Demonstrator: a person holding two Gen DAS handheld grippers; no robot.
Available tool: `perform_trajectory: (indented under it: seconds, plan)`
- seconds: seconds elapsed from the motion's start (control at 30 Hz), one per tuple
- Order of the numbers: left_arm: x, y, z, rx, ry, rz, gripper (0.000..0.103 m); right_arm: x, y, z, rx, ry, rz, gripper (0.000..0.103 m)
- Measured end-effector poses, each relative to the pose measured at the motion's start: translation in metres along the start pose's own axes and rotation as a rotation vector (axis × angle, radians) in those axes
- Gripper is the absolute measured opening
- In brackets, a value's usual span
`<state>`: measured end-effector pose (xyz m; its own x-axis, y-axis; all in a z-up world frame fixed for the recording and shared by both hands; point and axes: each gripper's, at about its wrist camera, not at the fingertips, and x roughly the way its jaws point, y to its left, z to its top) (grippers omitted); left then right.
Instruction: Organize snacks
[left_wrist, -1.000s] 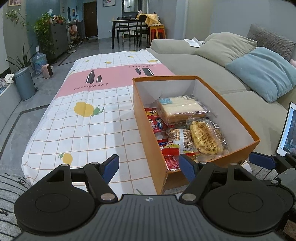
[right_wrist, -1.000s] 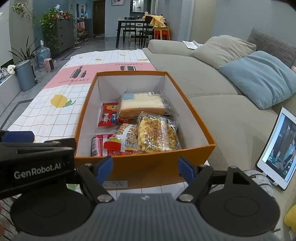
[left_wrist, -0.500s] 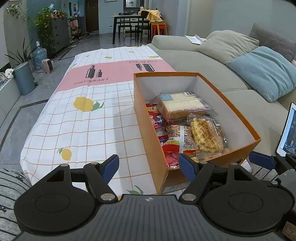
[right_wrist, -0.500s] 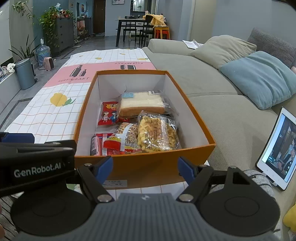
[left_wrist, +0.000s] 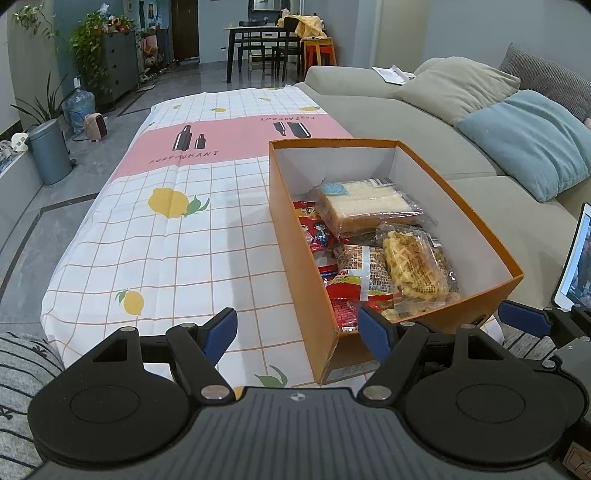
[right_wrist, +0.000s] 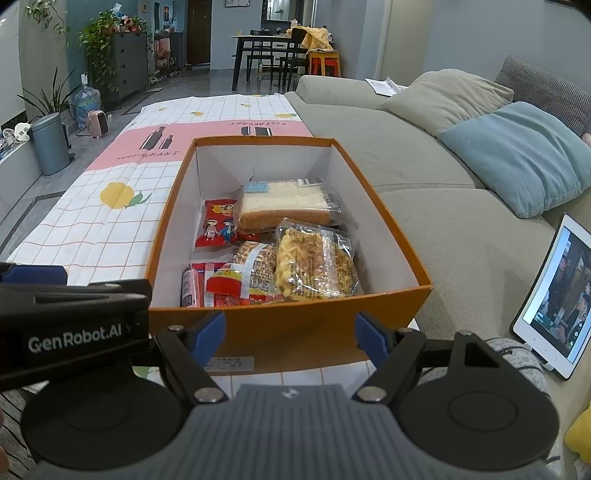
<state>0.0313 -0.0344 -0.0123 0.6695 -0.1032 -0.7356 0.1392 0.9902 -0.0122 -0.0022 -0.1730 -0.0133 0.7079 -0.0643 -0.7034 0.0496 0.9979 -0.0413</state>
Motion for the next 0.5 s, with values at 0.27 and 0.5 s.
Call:
perform_trajectory:
  seconds: [0.27,0.5]
  plan:
    - [-0.0001,0.0004,0.0,-0.001,0.003,0.0,0.087,0.0,0.0006,-0.0003,-0.003,0.002,-0.002,0.075]
    - [0.0008,0.0001,-0.0003,0.005,0.004,0.005,0.087,0.0005,0.0008,-0.001,-0.008,0.004,-0.005,0.075]
